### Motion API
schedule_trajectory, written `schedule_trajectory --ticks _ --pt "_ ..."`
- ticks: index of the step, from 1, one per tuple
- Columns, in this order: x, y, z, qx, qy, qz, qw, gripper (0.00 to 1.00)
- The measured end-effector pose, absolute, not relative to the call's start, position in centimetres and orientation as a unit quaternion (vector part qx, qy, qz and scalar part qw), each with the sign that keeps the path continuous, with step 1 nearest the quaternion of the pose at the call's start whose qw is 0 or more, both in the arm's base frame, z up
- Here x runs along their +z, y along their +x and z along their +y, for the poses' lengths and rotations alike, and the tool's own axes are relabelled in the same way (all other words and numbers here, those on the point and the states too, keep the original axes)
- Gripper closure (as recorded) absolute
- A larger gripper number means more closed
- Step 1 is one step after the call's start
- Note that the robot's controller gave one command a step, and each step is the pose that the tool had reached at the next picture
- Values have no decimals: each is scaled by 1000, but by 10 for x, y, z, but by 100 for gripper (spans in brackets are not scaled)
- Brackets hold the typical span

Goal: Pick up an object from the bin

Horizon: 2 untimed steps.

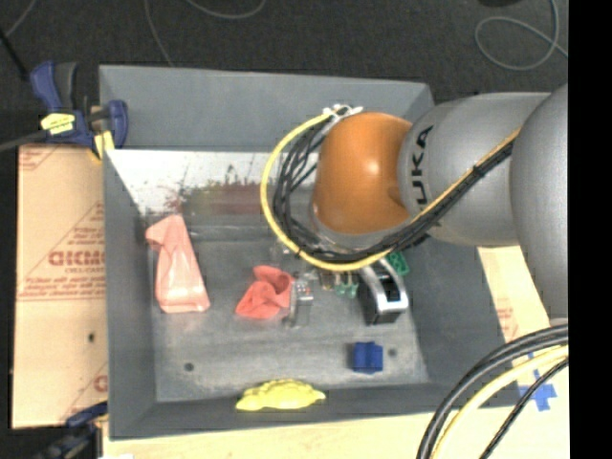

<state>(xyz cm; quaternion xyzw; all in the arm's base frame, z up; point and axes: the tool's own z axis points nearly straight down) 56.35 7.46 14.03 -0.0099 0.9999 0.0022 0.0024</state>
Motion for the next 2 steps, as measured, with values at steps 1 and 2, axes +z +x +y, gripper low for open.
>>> schedule_trajectory --ticks 1,2 --pt "112 585 51 -1 -20 1000 8 0" --pt "96 578 56 1 -114 993 4 0"
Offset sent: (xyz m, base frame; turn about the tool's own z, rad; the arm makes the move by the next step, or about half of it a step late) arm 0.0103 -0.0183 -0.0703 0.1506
